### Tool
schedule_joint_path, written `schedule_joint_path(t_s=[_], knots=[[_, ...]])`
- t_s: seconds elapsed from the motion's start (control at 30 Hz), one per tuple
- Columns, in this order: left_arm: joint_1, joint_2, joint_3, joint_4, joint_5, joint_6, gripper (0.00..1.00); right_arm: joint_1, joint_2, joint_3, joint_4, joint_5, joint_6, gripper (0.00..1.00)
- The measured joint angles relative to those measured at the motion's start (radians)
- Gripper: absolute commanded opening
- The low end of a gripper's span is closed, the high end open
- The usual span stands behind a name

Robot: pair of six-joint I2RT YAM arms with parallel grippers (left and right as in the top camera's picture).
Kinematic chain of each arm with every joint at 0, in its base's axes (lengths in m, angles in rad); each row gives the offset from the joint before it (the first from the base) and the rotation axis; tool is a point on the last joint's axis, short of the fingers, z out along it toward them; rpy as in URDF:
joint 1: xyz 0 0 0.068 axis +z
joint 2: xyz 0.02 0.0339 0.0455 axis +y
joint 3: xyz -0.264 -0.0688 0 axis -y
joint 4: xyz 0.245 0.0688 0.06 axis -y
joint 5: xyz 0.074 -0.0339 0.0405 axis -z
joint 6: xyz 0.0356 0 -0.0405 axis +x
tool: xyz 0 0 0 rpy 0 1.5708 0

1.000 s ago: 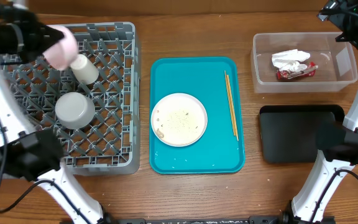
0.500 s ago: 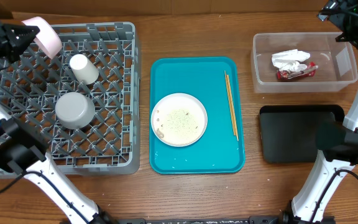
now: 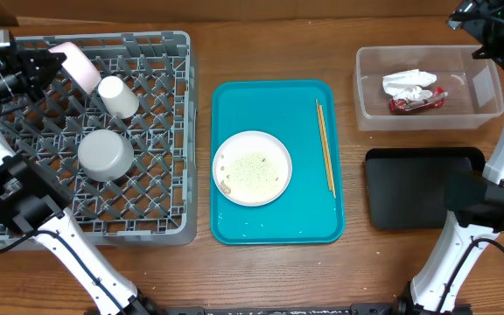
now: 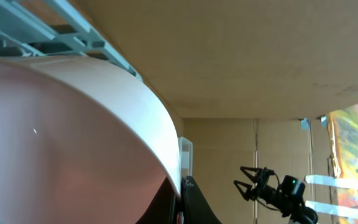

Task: Sort waste into correct bins and load items into the dishwasher
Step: 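Carry the pink bowl over the dish rack's upper left area, then lower the pink bowl upside down into the rack and release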

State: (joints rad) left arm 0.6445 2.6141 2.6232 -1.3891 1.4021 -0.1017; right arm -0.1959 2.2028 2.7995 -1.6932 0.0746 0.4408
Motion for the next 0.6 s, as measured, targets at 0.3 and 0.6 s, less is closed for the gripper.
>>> schedule_joint_path(t_s=[0.3,0.6], knots=[[0.013,0.002,0.000,-0.006,-0.058,-0.003,0.04,0.000,0.000,0.000,0.000,0.000,0.000,1.00],[0.013,0.002,0.000,-0.020,-0.116,-0.003,0.04,0.000,0.000,0.000,0.001,0.000,0.000,1.00]])
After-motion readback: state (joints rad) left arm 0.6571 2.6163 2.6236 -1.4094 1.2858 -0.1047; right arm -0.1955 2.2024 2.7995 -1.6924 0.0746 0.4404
